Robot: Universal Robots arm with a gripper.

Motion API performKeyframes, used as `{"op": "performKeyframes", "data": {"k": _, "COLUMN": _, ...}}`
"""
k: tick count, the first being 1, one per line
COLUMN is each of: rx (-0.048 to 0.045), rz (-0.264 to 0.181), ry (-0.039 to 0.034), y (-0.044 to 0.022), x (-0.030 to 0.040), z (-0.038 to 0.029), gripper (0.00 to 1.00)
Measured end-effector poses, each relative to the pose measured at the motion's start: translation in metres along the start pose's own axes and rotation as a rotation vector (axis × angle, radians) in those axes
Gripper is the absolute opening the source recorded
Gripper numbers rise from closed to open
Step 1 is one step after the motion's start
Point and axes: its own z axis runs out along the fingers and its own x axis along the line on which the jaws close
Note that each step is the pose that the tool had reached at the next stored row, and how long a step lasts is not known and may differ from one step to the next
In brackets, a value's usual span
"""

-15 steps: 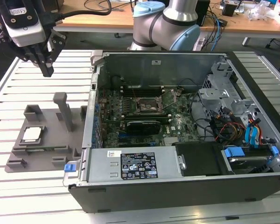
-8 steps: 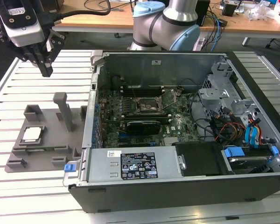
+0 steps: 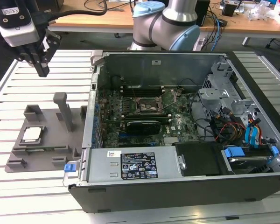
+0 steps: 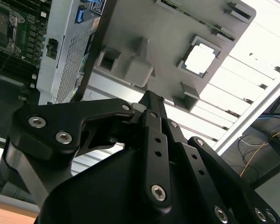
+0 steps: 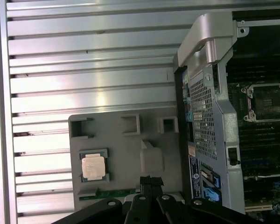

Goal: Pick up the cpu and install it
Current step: 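Reach for the cpu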

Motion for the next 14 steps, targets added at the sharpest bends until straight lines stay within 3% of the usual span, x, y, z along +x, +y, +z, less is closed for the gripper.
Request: {"op": "performKeyframes", "data": {"k": 14, "rx": -0.0001, "rz": 0.0, "ry": 0.0, "y": -0.0017, "x": 0.023, "z": -0.0006, "gripper": 0.11}}
